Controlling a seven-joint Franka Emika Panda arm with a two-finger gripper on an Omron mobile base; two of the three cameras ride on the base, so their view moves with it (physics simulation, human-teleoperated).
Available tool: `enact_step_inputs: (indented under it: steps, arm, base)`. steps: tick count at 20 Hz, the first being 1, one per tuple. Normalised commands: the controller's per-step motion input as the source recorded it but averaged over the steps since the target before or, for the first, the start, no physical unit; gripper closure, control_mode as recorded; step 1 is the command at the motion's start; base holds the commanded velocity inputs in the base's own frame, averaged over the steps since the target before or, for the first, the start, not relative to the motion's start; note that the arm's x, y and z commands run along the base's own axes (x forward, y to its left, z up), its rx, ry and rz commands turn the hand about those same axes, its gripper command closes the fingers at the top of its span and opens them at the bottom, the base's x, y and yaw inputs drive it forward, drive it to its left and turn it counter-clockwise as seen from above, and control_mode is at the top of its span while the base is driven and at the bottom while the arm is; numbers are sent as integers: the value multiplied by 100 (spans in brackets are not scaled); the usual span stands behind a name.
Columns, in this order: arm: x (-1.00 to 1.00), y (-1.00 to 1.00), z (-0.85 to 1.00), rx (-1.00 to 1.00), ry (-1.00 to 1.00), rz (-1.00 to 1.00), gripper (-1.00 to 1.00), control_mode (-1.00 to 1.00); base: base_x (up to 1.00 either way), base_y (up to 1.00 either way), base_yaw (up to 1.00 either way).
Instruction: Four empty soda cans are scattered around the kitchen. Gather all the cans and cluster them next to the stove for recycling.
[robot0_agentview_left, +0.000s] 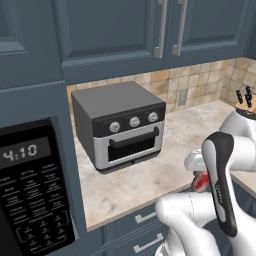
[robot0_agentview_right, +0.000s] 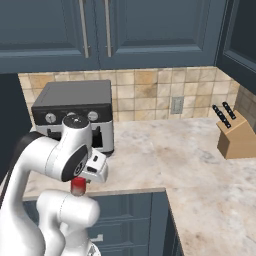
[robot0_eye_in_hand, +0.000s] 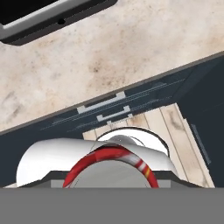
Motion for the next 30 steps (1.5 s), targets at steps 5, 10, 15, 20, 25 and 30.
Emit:
enact_step_inputs:
  steps: [5,10,15,20,25,30]
  arm:
    - [0,0,0,0,0,0,100,100]
    - [0,0,0,0,0,0,100,100]
    - [0,0,0,0,0,0,100,100]
    - [0,0,0,0,0,0,100,100]
    - [0,0,0,0,0,0,100,100]
    - [0,0,0,0,0,0,100,100]
  base:
    - [-5,0,0]
    - [-98,0,-7]
    - [-96,0,-13]
    - [-11,34,-53]
    - [25,89,-67]
    - [27,77,-58]
